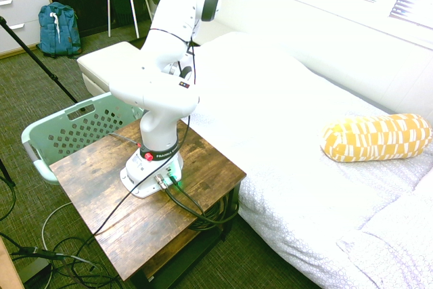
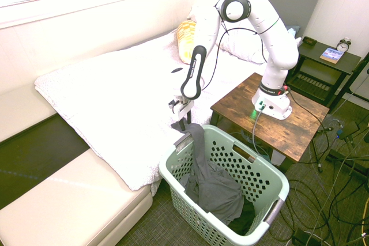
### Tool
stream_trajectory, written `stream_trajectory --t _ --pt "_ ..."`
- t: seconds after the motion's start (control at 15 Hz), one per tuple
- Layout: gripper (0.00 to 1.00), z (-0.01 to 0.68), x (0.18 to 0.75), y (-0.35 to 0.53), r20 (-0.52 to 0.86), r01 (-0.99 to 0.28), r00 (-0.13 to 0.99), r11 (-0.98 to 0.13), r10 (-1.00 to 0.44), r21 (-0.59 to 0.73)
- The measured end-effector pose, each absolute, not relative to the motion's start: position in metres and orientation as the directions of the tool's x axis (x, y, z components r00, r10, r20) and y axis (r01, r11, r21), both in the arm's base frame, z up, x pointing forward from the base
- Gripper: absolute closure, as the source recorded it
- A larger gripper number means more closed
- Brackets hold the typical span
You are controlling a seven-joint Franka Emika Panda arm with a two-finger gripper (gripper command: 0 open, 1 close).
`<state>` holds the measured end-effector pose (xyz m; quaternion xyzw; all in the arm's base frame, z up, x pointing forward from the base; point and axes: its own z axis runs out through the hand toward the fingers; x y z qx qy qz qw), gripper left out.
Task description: Put my clothes in the laundry bag
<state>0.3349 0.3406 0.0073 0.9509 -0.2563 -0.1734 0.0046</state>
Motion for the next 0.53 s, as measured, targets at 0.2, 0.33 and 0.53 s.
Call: stream_trajectory --t 0.2,0.33,0.53 --pt "1.00 0.002 0.330 0.350 -0.330 -0.470 0.816 -0.877 -0.475 0.102" --pt "1.00 0.002 0.331 0.354 -0.334 -0.462 0.817 -0.880 -0.470 0.108" --pt "1.00 0.001 0.332 0.360 -0.340 -0.457 0.817 -0.882 -0.467 0.114"
